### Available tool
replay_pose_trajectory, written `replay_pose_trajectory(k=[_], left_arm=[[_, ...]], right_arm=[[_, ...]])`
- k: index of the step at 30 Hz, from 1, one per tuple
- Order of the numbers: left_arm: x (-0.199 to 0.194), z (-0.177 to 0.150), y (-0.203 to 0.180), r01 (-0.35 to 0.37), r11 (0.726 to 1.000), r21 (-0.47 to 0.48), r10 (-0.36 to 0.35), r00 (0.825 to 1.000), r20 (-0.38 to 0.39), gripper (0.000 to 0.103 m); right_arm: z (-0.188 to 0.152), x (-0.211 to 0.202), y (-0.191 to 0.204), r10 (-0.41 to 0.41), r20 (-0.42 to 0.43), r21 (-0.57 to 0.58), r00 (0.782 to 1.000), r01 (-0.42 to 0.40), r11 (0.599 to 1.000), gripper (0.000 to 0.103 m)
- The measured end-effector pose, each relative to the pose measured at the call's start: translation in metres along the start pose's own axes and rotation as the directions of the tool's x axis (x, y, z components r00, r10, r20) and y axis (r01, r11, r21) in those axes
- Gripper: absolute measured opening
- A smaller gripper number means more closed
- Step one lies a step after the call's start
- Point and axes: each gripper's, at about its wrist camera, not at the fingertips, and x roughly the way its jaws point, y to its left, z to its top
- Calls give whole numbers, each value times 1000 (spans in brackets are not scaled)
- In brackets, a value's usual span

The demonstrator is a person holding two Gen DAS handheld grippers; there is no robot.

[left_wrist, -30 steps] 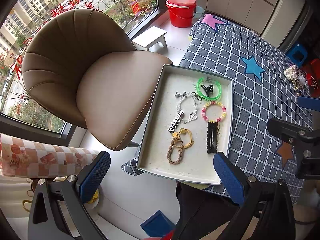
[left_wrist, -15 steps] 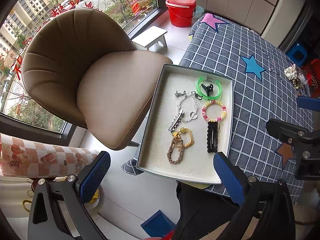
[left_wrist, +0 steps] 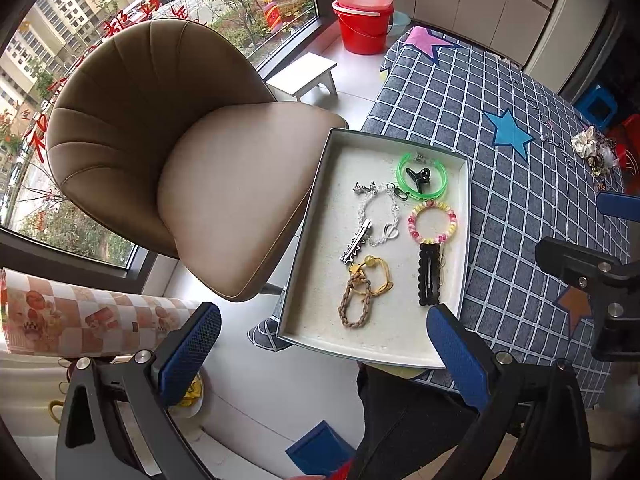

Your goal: Organize jewelry

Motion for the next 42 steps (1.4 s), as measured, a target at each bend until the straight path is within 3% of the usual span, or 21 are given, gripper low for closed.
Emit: replay_pose_trajectory(k=[42], left_arm=[[1,2,-3,1,1000,1,-1,1000,-8,103]], right_arm=[[0,1,3,0,-5,10,1000,0,1000,103]])
